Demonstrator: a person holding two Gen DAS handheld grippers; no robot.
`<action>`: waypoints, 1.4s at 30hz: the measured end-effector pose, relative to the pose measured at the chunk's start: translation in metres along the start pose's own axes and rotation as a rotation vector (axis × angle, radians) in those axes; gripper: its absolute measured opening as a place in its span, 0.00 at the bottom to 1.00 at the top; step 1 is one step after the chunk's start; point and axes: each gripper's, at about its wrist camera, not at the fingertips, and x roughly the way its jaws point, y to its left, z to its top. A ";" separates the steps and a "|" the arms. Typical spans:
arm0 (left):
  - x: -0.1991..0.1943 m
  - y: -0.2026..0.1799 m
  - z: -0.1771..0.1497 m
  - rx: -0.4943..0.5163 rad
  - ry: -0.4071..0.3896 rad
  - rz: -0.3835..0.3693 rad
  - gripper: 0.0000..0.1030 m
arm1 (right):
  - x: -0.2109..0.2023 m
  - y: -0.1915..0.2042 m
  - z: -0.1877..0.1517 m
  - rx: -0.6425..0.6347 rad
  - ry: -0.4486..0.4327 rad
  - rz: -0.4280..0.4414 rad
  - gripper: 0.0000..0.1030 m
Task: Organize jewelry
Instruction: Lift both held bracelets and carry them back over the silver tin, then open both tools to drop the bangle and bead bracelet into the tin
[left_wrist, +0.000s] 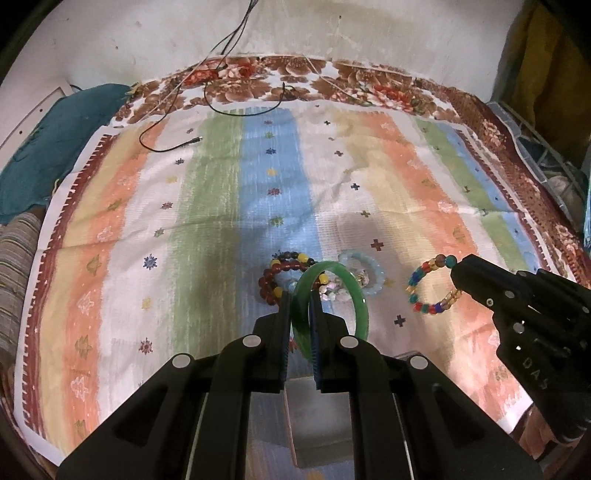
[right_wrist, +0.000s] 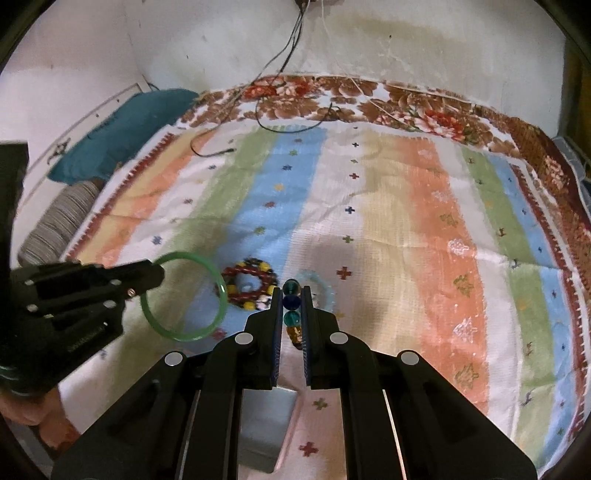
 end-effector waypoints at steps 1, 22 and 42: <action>-0.003 0.000 -0.001 -0.002 -0.004 -0.006 0.09 | -0.004 0.001 -0.001 -0.002 -0.008 0.002 0.10; -0.049 -0.018 -0.041 0.018 -0.048 -0.047 0.10 | -0.041 0.032 -0.042 -0.074 -0.030 0.033 0.10; -0.052 -0.010 -0.063 -0.048 -0.007 -0.101 0.12 | -0.045 0.039 -0.062 -0.062 0.013 0.086 0.13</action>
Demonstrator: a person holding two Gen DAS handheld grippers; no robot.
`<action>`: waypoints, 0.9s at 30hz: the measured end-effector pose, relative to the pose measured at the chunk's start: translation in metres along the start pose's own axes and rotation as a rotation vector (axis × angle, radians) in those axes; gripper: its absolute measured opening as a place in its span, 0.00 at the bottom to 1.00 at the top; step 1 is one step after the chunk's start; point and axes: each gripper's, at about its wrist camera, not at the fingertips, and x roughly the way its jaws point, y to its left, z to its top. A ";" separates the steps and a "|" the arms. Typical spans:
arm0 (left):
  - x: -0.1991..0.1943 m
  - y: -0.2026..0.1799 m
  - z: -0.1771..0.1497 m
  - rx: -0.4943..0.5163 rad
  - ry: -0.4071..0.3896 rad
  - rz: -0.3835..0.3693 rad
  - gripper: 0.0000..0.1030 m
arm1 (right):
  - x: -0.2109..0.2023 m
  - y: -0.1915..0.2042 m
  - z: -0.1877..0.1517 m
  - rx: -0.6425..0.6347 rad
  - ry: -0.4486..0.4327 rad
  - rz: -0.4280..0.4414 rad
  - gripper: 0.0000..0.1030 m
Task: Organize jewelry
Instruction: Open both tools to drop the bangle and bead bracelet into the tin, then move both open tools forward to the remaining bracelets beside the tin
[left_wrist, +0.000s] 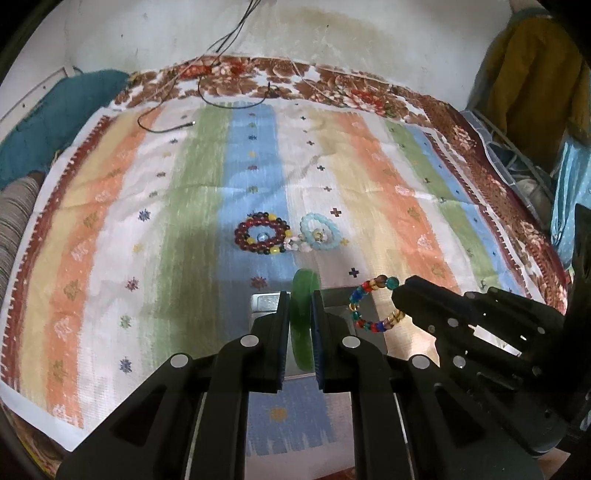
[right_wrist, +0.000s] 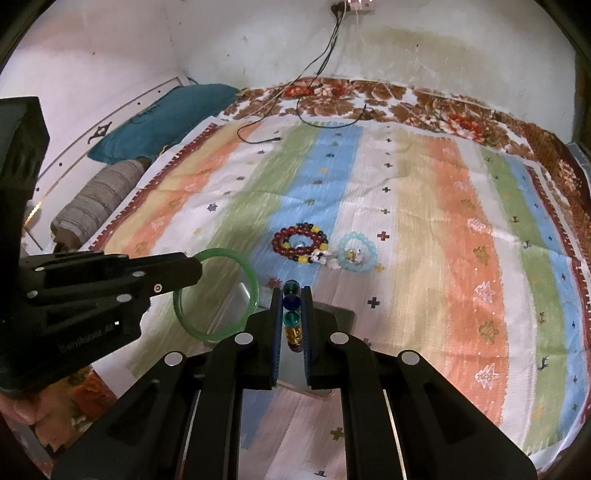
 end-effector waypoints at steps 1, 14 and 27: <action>0.002 0.002 0.001 -0.009 0.005 0.000 0.16 | 0.000 -0.002 0.001 0.008 0.001 -0.004 0.24; 0.008 0.032 0.012 -0.072 -0.010 0.110 0.53 | 0.007 -0.031 0.012 0.110 -0.005 -0.047 0.63; 0.050 0.049 0.032 -0.055 0.032 0.185 0.58 | 0.035 -0.041 0.027 0.074 0.020 -0.121 0.80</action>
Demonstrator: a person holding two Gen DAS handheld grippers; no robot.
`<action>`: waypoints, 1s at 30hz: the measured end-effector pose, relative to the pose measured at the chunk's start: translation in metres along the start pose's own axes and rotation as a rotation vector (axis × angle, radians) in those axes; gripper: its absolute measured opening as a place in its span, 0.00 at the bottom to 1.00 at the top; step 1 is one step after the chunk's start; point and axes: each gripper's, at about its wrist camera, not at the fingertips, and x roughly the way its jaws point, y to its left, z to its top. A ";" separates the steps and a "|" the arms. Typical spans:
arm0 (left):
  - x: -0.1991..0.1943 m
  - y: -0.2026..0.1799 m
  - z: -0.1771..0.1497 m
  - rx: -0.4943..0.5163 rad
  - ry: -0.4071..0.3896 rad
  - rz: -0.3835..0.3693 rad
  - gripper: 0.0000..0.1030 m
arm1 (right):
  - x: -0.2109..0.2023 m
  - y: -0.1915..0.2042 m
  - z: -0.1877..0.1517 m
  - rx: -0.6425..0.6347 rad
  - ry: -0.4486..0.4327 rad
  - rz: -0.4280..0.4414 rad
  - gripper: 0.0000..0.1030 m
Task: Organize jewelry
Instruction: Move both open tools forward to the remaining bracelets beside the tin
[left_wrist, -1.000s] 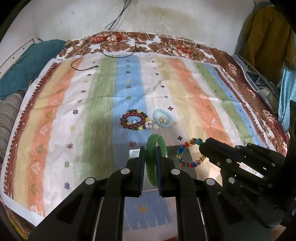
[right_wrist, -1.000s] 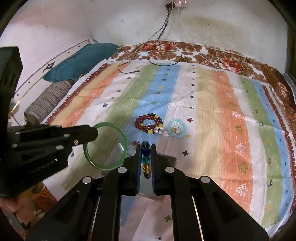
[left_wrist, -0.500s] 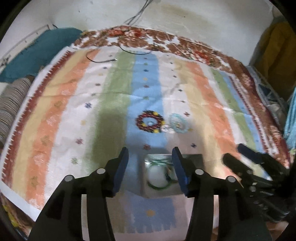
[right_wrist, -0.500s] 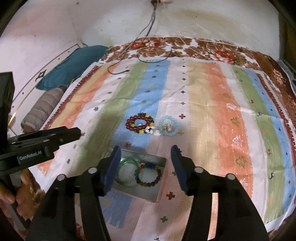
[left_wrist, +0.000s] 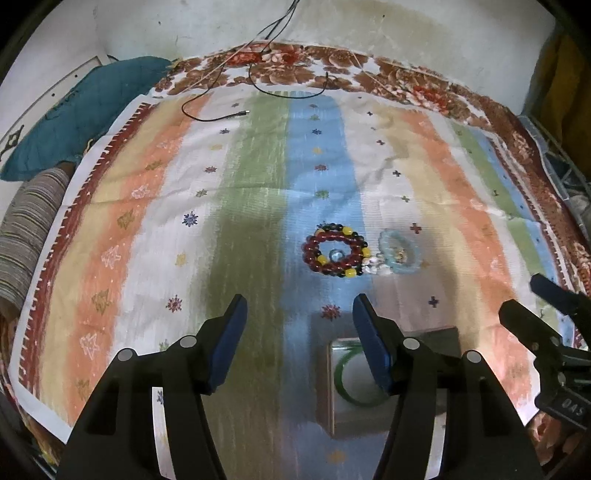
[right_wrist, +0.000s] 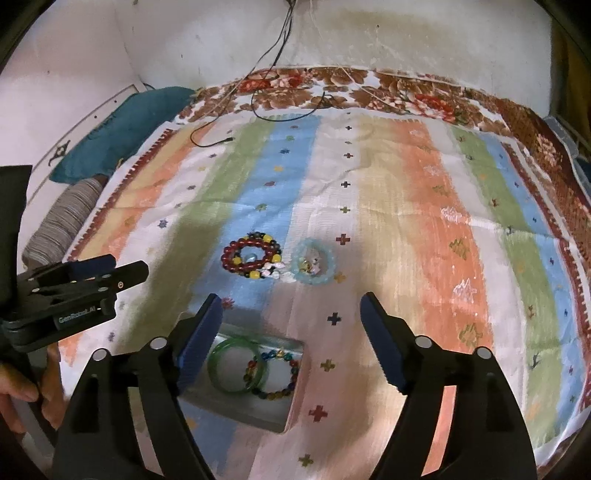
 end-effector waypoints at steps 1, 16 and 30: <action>0.004 -0.001 0.001 0.002 0.004 0.003 0.59 | 0.003 0.000 0.001 -0.010 -0.004 -0.022 0.80; 0.049 -0.013 0.020 0.045 0.045 0.026 0.77 | 0.050 -0.025 0.019 0.073 0.042 -0.050 0.88; 0.081 -0.009 0.034 0.056 0.067 0.045 0.83 | 0.080 -0.031 0.023 0.082 0.091 -0.063 0.88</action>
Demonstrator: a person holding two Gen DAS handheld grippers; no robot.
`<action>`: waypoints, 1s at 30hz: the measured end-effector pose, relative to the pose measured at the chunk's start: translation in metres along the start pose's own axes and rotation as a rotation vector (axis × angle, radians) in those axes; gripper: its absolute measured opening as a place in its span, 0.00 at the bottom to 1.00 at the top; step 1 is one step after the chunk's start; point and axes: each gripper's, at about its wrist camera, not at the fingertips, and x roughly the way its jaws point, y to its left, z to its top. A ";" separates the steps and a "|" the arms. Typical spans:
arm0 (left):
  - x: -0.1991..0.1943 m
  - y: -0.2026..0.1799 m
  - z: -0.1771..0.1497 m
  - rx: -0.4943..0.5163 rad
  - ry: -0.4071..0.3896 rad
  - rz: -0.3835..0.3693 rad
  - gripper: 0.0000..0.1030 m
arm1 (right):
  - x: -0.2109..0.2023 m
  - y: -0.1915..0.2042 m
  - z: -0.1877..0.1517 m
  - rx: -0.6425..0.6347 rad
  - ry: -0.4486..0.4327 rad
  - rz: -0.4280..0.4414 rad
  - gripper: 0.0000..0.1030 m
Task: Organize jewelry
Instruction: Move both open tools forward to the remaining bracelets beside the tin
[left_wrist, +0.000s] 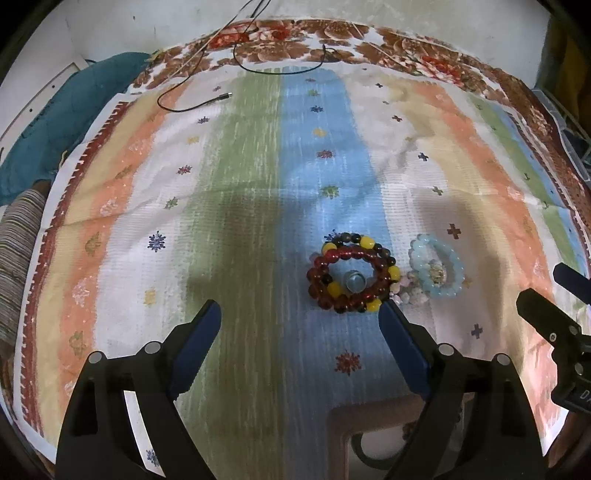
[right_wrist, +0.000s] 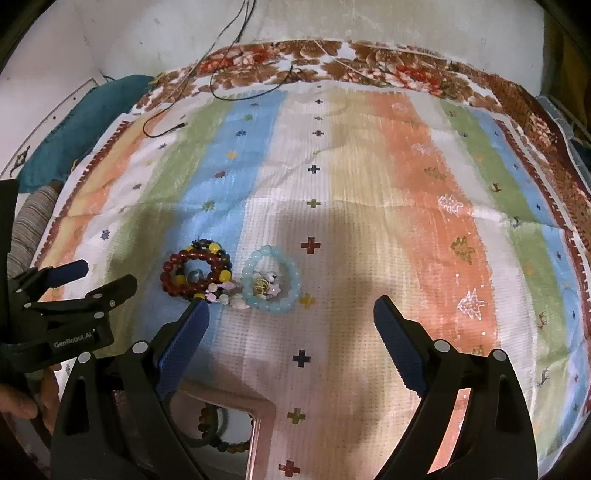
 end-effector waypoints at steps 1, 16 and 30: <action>0.002 0.001 0.001 -0.003 0.003 -0.003 0.83 | 0.003 0.000 0.001 0.000 0.007 -0.002 0.88; 0.027 0.008 0.007 -0.011 0.046 -0.013 0.83 | 0.039 -0.006 0.014 0.011 0.048 -0.049 0.88; 0.049 0.018 0.013 -0.096 0.096 -0.111 0.72 | 0.072 -0.008 0.024 0.012 0.085 -0.073 0.88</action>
